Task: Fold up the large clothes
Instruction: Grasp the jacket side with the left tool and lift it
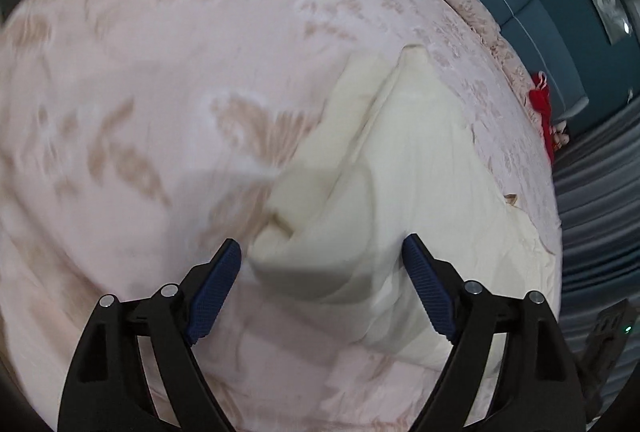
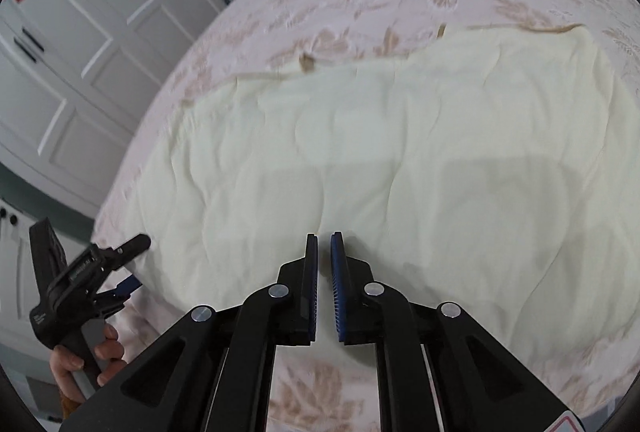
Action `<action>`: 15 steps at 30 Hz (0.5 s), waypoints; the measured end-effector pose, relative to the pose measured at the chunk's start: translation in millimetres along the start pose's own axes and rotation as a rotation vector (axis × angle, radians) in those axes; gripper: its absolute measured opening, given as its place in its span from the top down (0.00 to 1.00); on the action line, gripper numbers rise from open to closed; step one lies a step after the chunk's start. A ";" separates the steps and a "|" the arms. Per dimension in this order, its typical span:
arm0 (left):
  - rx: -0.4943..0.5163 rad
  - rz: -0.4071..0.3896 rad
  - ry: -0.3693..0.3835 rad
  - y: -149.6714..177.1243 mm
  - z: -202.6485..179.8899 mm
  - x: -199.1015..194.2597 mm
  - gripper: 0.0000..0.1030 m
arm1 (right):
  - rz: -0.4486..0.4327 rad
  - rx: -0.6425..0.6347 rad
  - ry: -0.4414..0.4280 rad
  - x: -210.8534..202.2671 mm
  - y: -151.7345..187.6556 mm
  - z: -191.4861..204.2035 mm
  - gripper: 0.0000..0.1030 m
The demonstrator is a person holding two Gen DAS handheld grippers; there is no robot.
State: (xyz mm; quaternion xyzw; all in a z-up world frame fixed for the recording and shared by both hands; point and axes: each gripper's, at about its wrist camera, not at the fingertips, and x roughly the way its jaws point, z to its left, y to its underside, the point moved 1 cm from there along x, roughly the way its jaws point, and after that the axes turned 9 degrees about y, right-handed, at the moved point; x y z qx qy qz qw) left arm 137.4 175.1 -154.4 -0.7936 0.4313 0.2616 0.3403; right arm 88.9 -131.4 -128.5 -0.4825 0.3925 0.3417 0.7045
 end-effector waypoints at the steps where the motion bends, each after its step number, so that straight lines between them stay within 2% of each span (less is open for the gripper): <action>1: -0.015 -0.010 0.010 2.9 3.1 0.6 0.18 | 0.012 -0.012 0.019 5.2 3.6 1.4 0.93; 6: 0.033 -0.011 -0.006 5.0 -8.8 7.7 0.12 | 0.044 0.010 0.039 23.8 10.3 -5.3 1.00; 11: 0.053 0.000 -0.006 3.7 -15.0 17.0 0.08 | 0.065 0.049 0.023 34.3 12.8 -11.0 1.00; 15: 0.062 0.004 0.007 1.8 -18.4 23.3 0.07 | 0.058 0.027 0.050 38.3 14.7 -6.1 1.00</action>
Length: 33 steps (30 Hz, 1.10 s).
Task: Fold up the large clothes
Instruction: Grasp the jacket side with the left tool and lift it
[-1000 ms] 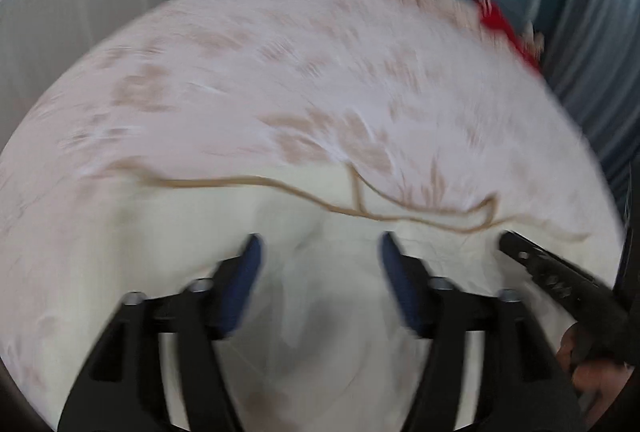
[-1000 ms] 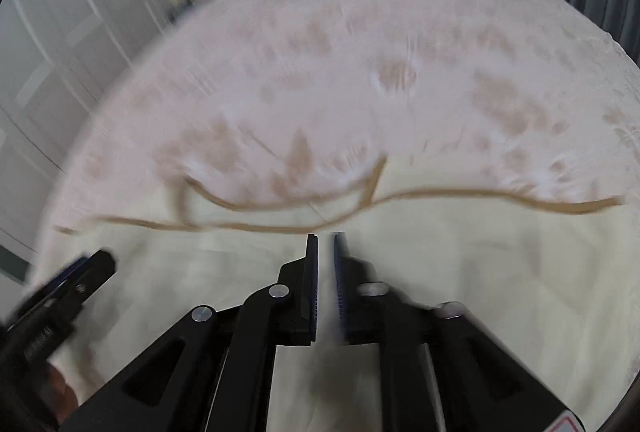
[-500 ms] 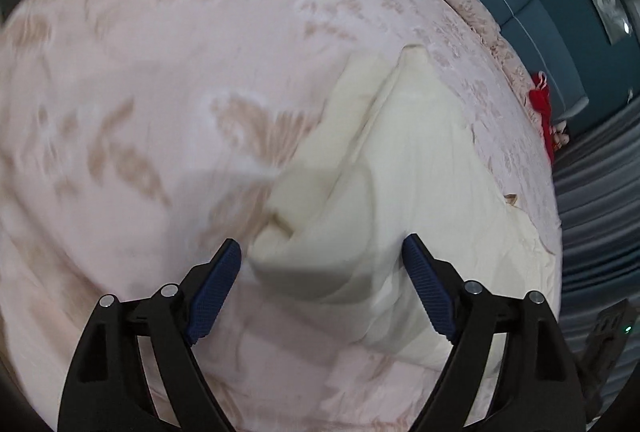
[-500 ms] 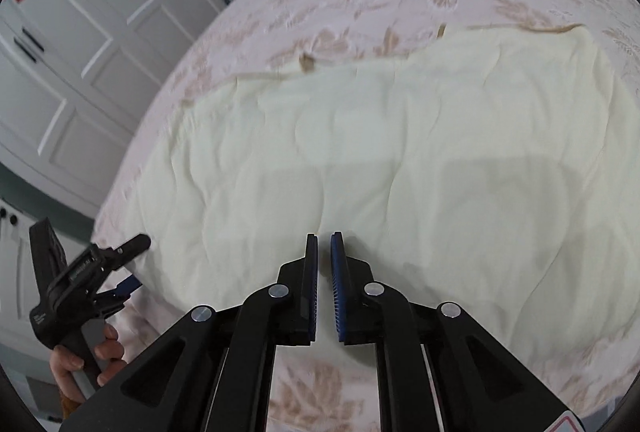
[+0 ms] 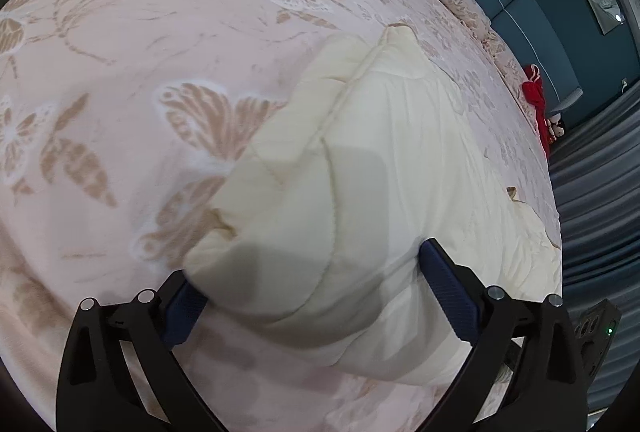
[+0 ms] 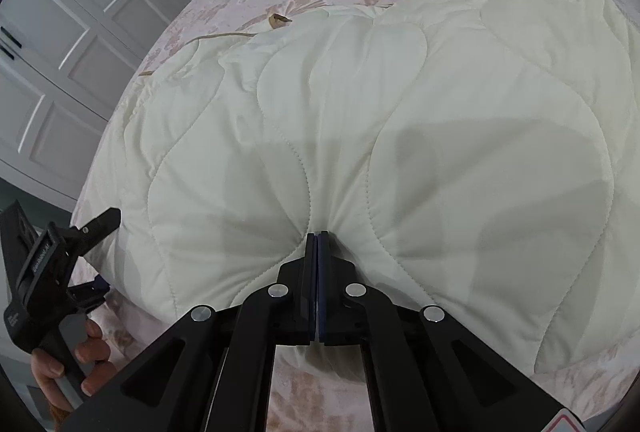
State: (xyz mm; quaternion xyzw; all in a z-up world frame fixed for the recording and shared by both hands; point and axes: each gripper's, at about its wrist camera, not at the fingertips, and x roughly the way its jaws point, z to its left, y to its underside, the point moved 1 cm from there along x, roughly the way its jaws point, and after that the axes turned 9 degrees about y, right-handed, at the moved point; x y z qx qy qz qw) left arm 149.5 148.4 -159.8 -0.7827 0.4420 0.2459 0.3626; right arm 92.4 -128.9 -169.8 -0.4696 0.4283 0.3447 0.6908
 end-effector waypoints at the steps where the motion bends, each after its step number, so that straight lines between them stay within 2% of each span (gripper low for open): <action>1: 0.000 0.002 0.007 -0.1 -1.3 1.0 0.07 | -0.003 -0.010 0.011 1.2 0.0 2.0 1.00; 3: -0.005 0.010 0.025 -0.7 -2.6 2.9 0.08 | -0.005 -0.020 0.023 3.2 -0.1 4.1 1.00; 6: -0.032 0.042 0.093 -0.9 -6.3 5.9 0.17 | -0.001 -0.019 0.026 6.1 -1.5 4.3 1.00; 7: -0.042 0.053 0.117 1.2 -8.9 5.3 0.25 | 0.000 -0.019 0.028 7.0 -2.0 4.6 1.00; 8: -0.043 0.065 0.133 1.9 -11.5 5.9 0.27 | 0.000 -0.021 0.030 7.9 -2.6 5.3 1.00; 11: -0.016 0.066 0.135 3.9 -21.4 2.7 0.42 | 0.000 -0.024 0.042 10.0 -3.8 7.6 1.00; 13: 0.026 0.051 0.138 3.2 -34.1 -5.8 0.57 | -0.002 -0.030 0.053 11.1 -4.5 9.2 1.00; 16: 0.080 0.029 0.159 1.3 -55.2 -20.9 0.70 | -0.007 -0.035 0.064 12.4 -4.9 10.7 1.00; 18: 0.106 0.023 0.171 0.1 -69.4 -27.0 0.75 | -0.010 -0.036 0.069 12.7 -4.6 12.0 1.00; 21: 0.162 0.012 0.176 1.4 -93.4 -35.9 0.78 | -0.015 -0.038 0.075 13.1 -3.7 12.8 1.00; 26: 0.295 -0.017 0.108 8.0 -132.2 -44.7 0.79 | 0.008 -0.013 0.053 -1.1 -9.3 7.3 1.00; 29: 0.298 -0.011 0.107 2.4 -134.9 -47.5 0.79 | -0.020 0.023 -0.014 -32.8 -5.7 -2.7 1.00; 33: 0.284 -0.011 0.092 -0.8 -129.7 -46.9 0.79 | -0.014 0.027 -0.037 -55.2 9.8 -17.6 1.00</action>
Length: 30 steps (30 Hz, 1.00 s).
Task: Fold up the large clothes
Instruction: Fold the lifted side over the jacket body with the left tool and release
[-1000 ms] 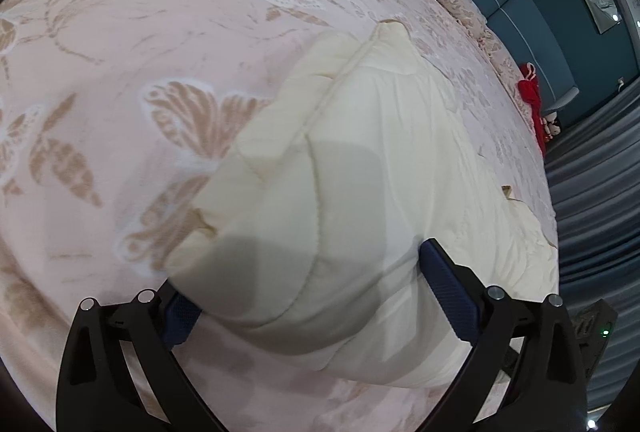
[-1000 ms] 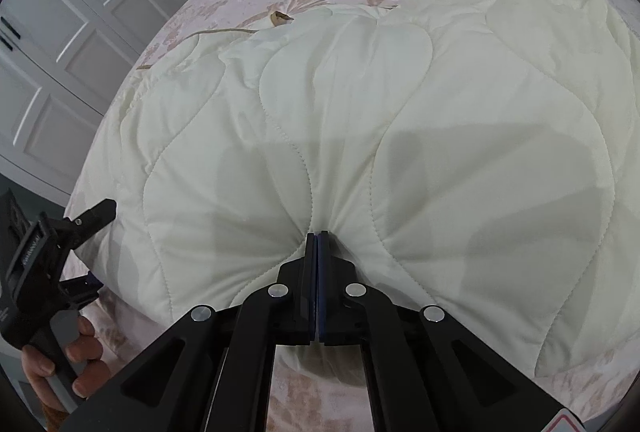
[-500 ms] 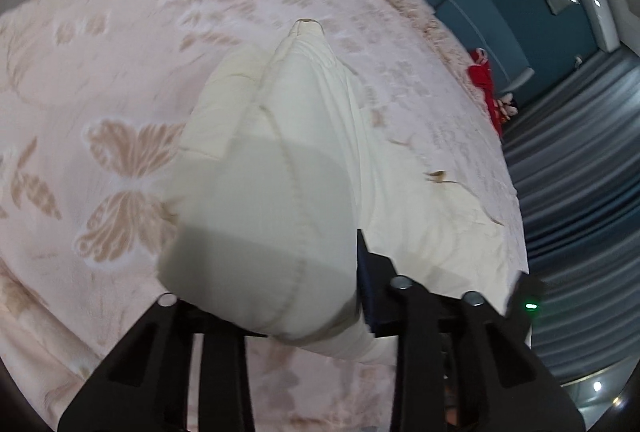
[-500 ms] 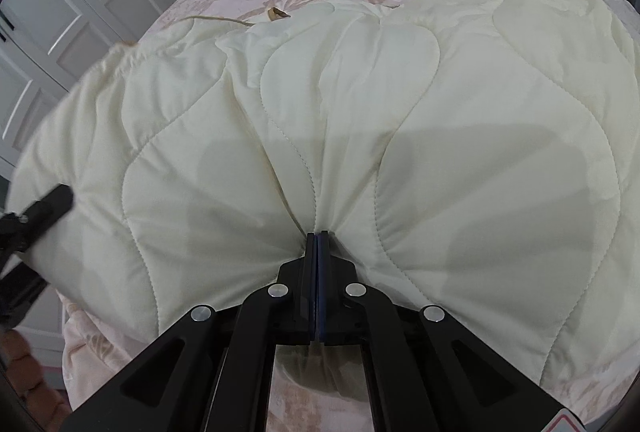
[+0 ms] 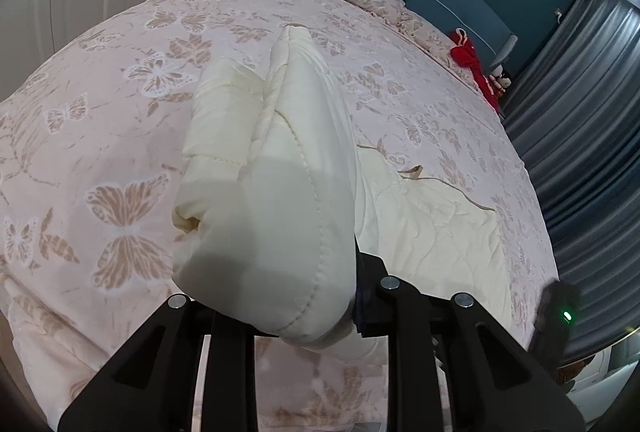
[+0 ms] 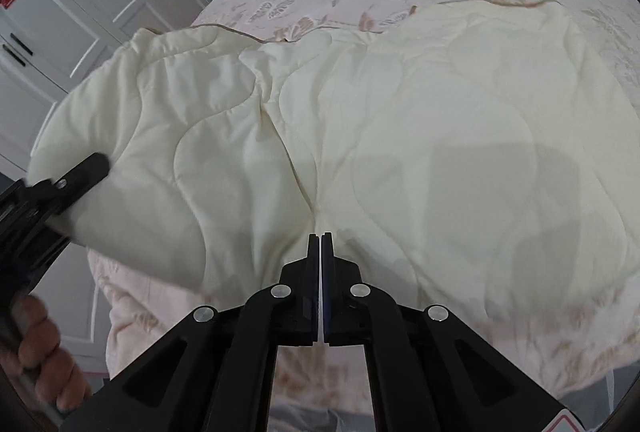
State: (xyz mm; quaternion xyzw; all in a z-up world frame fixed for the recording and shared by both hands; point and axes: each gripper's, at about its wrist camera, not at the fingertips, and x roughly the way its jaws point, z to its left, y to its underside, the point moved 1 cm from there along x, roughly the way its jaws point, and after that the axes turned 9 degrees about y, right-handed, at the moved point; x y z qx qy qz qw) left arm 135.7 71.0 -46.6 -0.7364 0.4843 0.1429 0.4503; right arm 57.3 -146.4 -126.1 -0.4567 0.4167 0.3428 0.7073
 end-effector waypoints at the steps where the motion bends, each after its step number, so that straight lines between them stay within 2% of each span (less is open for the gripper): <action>1: -0.006 -0.001 -0.001 0.1 1.1 -0.3 0.79 | 0.014 0.005 -0.008 0.8 4.0 -2.6 1.00; 5: -0.019 0.004 0.009 2.3 -0.3 -4.4 0.79 | 0.073 -0.001 -0.018 20.9 17.7 -3.5 1.00; 10: 0.008 0.013 0.032 8.5 -16.0 -12.4 0.81 | 0.088 0.003 -0.015 40.5 17.1 -0.8 1.00; 16: 0.107 0.025 0.073 18.6 -65.3 -13.4 0.81 | 0.112 0.064 -0.073 54.1 8.9 -9.9 1.00; 20: 0.197 0.043 0.051 26.6 -97.4 -2.3 0.81 | 0.130 0.086 -0.094 60.4 1.0 -10.7 1.00; 23: 0.250 0.037 0.031 24.4 -113.5 -1.3 0.81 | 0.135 0.091 -0.082 45.9 -0.1 -11.8 1.00; 27: 0.281 0.055 0.005 19.6 -125.7 2.2 0.81 | 0.048 0.046 -0.066 -1.7 10.0 -21.2 1.00; 30: 0.297 0.062 -0.016 21.4 -131.3 5.0 0.81 | 0.003 0.040 0.039 -22.4 20.2 -41.1 1.00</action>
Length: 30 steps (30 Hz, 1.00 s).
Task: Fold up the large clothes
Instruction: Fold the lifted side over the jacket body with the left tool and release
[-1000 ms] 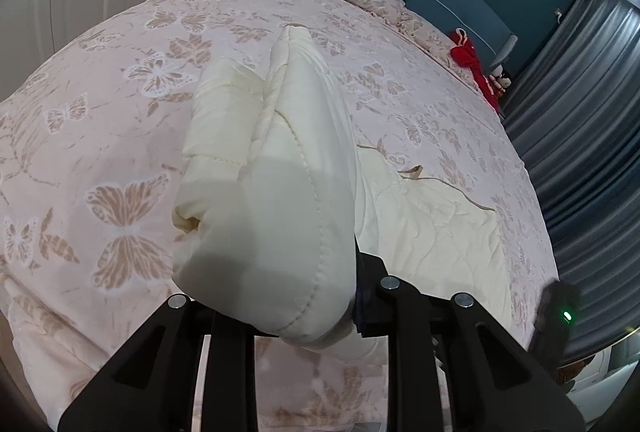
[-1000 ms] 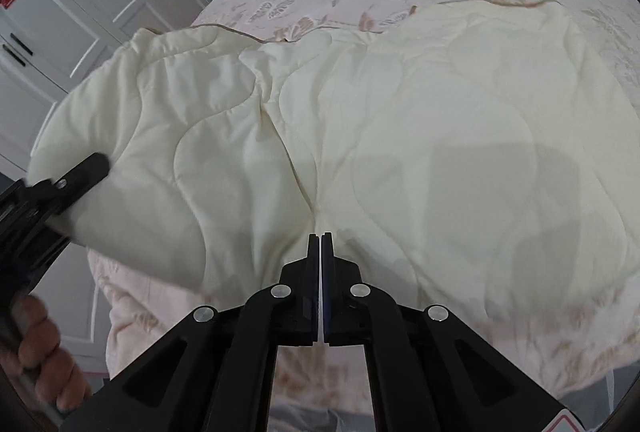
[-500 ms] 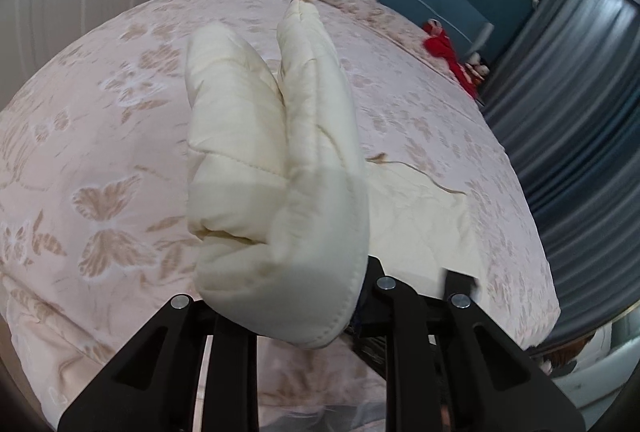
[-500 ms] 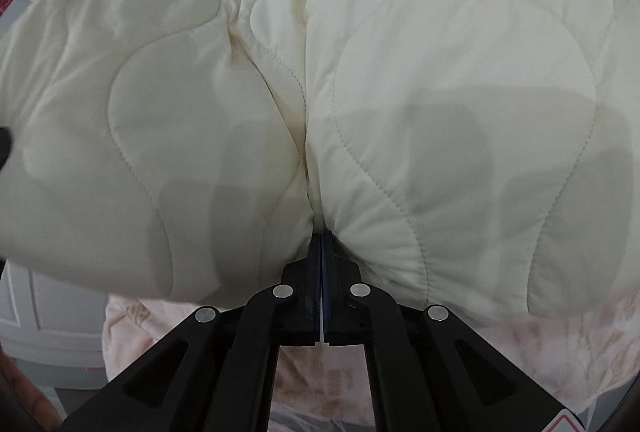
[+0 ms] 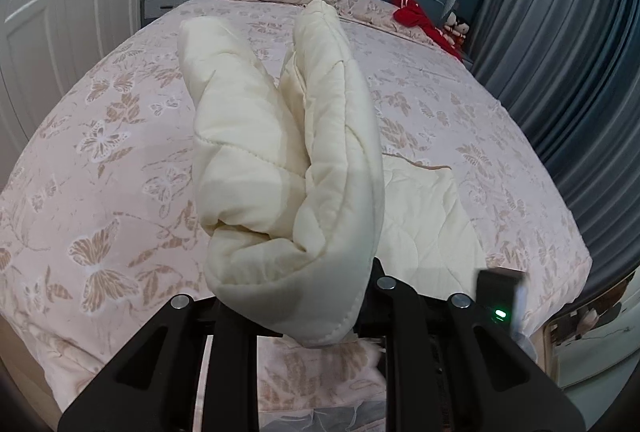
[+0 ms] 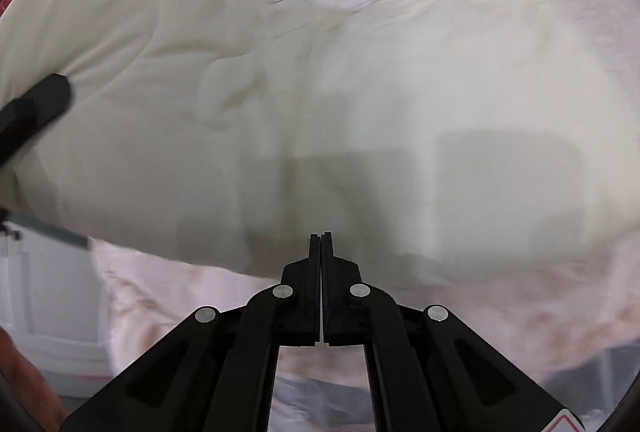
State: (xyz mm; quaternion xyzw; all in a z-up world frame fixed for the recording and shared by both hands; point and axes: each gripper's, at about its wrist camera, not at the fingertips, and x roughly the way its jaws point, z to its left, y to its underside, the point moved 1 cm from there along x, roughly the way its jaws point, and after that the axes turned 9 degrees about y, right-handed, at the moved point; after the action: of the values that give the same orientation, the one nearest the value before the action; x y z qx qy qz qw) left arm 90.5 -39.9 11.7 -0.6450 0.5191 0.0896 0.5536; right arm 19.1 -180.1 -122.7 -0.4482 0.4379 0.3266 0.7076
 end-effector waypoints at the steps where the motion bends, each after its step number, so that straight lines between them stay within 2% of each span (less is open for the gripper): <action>1: 0.001 0.003 -0.003 -0.2 -2.1 1.0 0.81 | 0.002 0.003 0.033 2.3 2.0 -8.1 1.00; 3: 0.004 0.009 -0.008 -0.1 -8.1 3.0 0.81 | 0.044 0.037 0.033 16.3 2.6 -18.8 1.00; 6: 0.025 0.021 -0.012 0.3 -19.3 6.0 0.81 | 0.125 0.067 -0.014 50.6 10.1 -26.1 1.00; 9: 0.057 0.035 -0.010 1.7 -32.3 9.6 0.81 | 0.105 0.058 -0.029 51.2 10.4 -34.2 1.00; 11: 0.076 0.047 -0.004 2.1 -42.4 13.9 0.81 | 0.123 0.092 -0.084 38.3 12.4 -44.5 1.00; 13: 0.093 0.061 0.000 2.1 -50.7 19.6 0.81 | 0.091 0.095 -0.096 14.1 15.5 -55.9 1.00; 18: 0.148 0.117 0.036 8.6 -83.7 45.2 0.81 | -0.019 0.073 -0.002 -54.4 28.4 -97.7 1.00; 20: 0.158 0.151 0.058 14.3 -95.6 59.1 0.81 | -0.042 0.101 0.026 -74.1 32.6 -118.9 0.91; 24: 0.174 0.241 0.095 31.7 -121.6 94.2 0.81 | -0.057 0.162 0.062 -92.7 37.0 -157.1 0.91; 25: 0.176 0.261 0.099 37.1 -126.0 102.7 0.81 | -0.059 0.171 0.072 -90.1 41.1 -155.7 0.91; 30: 0.215 0.307 0.063 57.1 -142.7 132.8 0.81 | -0.046 0.222 0.084 -87.2 51.7 -178.5 0.91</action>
State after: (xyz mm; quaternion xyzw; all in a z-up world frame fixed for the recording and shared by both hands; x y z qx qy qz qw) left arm 40.1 -222.2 -62.4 -0.4977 0.6351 0.0969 0.5827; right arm -118.6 -330.5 -99.4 -0.3902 0.4903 0.2407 0.7412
